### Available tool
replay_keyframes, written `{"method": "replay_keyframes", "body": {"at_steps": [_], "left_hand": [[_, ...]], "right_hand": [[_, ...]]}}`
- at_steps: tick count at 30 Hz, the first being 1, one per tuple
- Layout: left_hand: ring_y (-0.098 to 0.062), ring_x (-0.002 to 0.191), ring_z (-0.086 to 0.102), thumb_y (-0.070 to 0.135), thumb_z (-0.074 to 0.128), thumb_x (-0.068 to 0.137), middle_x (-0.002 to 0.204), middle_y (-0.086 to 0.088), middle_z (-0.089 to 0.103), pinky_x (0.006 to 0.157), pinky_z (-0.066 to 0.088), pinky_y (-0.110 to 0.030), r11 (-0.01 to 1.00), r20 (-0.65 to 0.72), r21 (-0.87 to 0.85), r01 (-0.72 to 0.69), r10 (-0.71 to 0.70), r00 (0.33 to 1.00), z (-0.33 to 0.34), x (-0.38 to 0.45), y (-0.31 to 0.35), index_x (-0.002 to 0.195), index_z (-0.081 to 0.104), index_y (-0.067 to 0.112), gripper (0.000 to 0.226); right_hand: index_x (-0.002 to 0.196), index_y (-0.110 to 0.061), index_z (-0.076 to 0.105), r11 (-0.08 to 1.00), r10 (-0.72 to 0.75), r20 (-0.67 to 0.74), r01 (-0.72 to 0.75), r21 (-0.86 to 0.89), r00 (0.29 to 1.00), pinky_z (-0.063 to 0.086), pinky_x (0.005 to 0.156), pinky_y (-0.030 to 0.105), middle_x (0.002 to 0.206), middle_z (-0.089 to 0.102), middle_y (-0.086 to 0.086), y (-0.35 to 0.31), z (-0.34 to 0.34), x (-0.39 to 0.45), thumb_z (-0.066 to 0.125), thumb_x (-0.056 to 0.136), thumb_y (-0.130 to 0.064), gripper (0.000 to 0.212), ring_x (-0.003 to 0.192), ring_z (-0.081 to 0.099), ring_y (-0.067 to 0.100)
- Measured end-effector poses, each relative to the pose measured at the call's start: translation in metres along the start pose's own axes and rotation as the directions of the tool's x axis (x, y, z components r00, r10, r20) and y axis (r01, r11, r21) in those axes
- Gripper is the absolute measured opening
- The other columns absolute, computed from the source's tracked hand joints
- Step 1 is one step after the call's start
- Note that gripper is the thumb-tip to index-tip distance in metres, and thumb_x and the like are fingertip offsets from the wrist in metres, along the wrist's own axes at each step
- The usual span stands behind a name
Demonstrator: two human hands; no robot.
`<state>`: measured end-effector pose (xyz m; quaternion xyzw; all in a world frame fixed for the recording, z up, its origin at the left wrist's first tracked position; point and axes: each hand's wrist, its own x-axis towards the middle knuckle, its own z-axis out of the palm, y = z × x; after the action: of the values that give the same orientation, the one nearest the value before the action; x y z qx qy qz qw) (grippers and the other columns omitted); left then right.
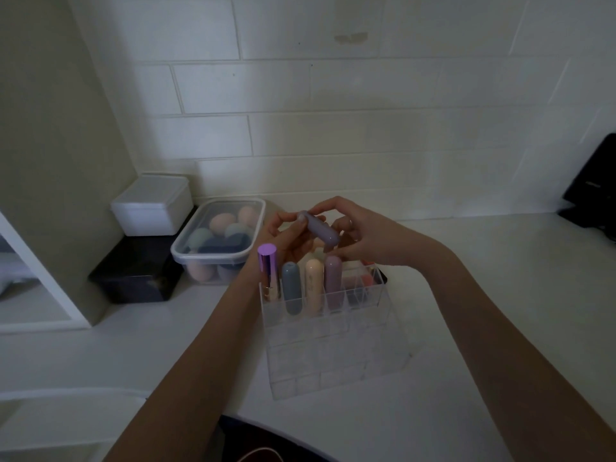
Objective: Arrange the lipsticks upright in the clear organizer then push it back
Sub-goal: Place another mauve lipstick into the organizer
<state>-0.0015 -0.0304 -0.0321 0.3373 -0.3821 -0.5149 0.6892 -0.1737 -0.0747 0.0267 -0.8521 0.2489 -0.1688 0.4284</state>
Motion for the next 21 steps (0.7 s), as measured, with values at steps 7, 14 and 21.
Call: {"method": "replay_keyframes", "body": {"at_steps": [7, 14, 21], "left_hand": [[-0.014, 0.072, 0.073, 0.010, 0.046, 0.095, 0.077, -0.004, 0.075, 0.050, 0.054, -0.017, 1.000, 0.023, -0.013, 0.017, -0.017, 1.000, 0.006, -0.005, 0.003, 0.071, 0.045, 0.015, 0.025], [-0.010, 0.064, 0.072, -0.004, 0.047, 0.089, 0.070, 0.000, 0.075, 0.054, 0.056, -0.018, 0.992, 0.069, 0.078, 0.101, -0.106, 0.992, 0.005, -0.002, 0.007, 0.091, 0.053, 0.014, 0.019], [-0.009, 0.069, 0.071, 0.004, 0.054, 0.088, 0.078, 0.004, 0.074, 0.056, 0.055, -0.020, 0.987, 0.058, 0.113, 0.116, -0.124, 0.991, 0.004, 0.001, 0.001, 0.089, 0.057, 0.017, 0.014]], "right_hand": [[0.104, -0.017, 0.057, 0.995, -0.071, -0.150, 0.081, 0.057, 0.986, 0.050, 0.066, 0.023, 0.069, 0.066, -0.009, 0.001, -0.005, 0.001, 0.071, 0.081, -0.008, 0.028, 0.065, 0.061, 0.009], [0.109, -0.013, 0.063, 0.995, -0.081, -0.236, 0.094, 0.045, 0.968, 0.049, 0.061, 0.014, 0.094, 0.068, -0.007, 0.000, -0.016, -0.001, 0.064, 0.087, -0.010, 0.022, 0.074, 0.064, 0.002], [0.101, -0.014, 0.060, 0.990, -0.120, -0.208, 0.133, 0.051, 0.971, 0.053, 0.069, 0.025, 0.094, 0.069, 0.005, -0.010, -0.028, -0.011, 0.067, 0.083, -0.003, 0.022, 0.076, 0.067, 0.017]]}}
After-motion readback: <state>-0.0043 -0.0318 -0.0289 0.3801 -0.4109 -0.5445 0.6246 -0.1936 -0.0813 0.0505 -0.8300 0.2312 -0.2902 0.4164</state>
